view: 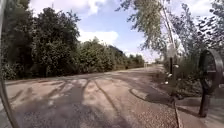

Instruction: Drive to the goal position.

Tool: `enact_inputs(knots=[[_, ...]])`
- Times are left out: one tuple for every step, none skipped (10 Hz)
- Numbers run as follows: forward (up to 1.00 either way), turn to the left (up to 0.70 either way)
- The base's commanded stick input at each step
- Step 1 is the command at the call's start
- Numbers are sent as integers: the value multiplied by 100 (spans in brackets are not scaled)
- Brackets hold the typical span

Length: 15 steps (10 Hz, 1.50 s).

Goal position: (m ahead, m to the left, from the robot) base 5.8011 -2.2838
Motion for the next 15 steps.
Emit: enact_inputs(knots=[[4, 0], [4, 0], [4, 0], [4, 0], [4, 0], [4, 0], [4, 0], [4, 0], [4, 0], [4, 0], [4, 0], [4, 0], [4, 0], [4, 0], [4, 0]])
